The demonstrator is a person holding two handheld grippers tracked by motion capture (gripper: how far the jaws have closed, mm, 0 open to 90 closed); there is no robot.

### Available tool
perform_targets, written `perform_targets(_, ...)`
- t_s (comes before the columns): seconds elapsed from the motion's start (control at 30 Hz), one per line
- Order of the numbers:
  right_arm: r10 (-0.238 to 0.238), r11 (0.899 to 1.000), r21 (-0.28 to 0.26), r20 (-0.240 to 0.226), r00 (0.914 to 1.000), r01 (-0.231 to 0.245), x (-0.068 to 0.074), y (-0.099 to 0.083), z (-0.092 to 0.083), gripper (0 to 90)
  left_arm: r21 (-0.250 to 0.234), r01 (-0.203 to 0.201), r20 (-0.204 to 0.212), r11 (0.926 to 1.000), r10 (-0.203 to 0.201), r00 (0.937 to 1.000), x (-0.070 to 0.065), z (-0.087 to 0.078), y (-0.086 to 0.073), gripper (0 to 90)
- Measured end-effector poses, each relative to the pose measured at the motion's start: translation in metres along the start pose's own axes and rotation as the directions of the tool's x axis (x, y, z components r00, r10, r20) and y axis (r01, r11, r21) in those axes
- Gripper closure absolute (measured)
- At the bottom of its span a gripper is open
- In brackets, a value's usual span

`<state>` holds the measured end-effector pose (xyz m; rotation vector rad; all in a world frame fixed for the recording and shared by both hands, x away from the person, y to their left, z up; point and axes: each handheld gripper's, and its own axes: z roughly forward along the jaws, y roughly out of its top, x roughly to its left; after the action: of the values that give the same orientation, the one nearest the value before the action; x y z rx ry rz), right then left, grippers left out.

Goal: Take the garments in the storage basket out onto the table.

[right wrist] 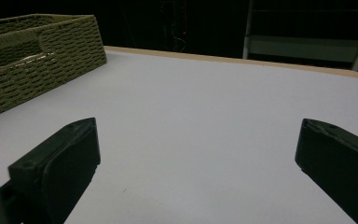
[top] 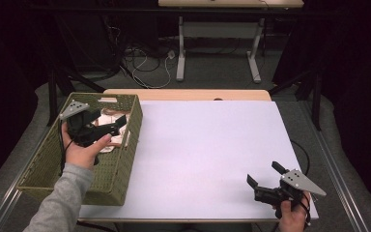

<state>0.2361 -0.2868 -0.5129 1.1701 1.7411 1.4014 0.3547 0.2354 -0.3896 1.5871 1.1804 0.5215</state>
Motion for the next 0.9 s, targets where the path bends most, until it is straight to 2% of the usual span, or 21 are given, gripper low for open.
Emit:
perform_targets(0.03,0.011,1.0,0.004,-0.003,0.9999,-0.011,0.0,0.0,0.0,0.0,0.014,0.006,-0.011,0.9999,-0.006,0.9999,0.005,0.008,0.002,0.4)
perform_targets(0.07,0.011,1.0,0.004,-0.003,0.9999,-0.011,0.0,0.0,0.0,0.0,0.014,0.006,-0.011,0.9999,-0.006,0.9999,0.005,0.008,0.002,0.4)
perform_targets(0.23,0.011,1.0,0.006,-0.001,0.9999,-0.011,-0.001,-0.001,0.001,0.0,0.012,-0.006,-0.076,0.9999,0.006,0.9971,0.02,0.024,0.009,0.8)
perform_targets(0.33,0.02,1.0,0.015,-0.007,0.9998,-0.02,0.0,-0.001,0.003,0.0,0.012,0.005,-0.112,0.9999,-0.004,0.9937,0.031,0.032,0.013,4.3)
perform_targets(0.53,0.012,1.0,0.023,-0.011,0.9999,-0.012,-0.001,-0.002,0.003,0.0,0.039,0.023,-0.178,0.999,-0.016,0.984,0.051,0.048,0.015,3.5)
perform_targets(0.6,0.018,0.999,0.028,-0.013,0.9998,-0.017,0.0,-0.003,0.004,0.0,0.049,0.038,-0.186,0.9981,-0.028,0.9821,0.056,0.053,0.014,1.9)
perform_targets(0.67,0.02,0.999,0.037,-0.013,0.9997,-0.019,0.0,-0.003,0.004,0.0,0.072,0.059,-0.174,0.9957,-0.046,0.9836,0.062,0.058,0.014,0.6)
perform_targets(0.7,0.022,0.999,0.035,-0.019,0.9996,-0.021,-0.001,-0.003,0.006,0.0,0.085,0.059,-0.191,0.9946,-0.042,0.9808,0.066,0.064,0.013,0.4)
perform_targets(0.77,0.023,0.999,0.04,-0.02,0.9995,-0.022,-0.001,-0.004,0.006,0.0,0.085,0.057,-0.202,0.9947,-0.039,0.9787,0.069,0.066,0.013,0.4)
perform_targets(0.9,0.025,0.999,0.041,-0.025,0.9994,-0.024,-0.001,-0.004,0.008,0.0,0.074,0.086,-0.208,0.9936,-0.069,0.9758,0.076,0.073,0.011,0.4)
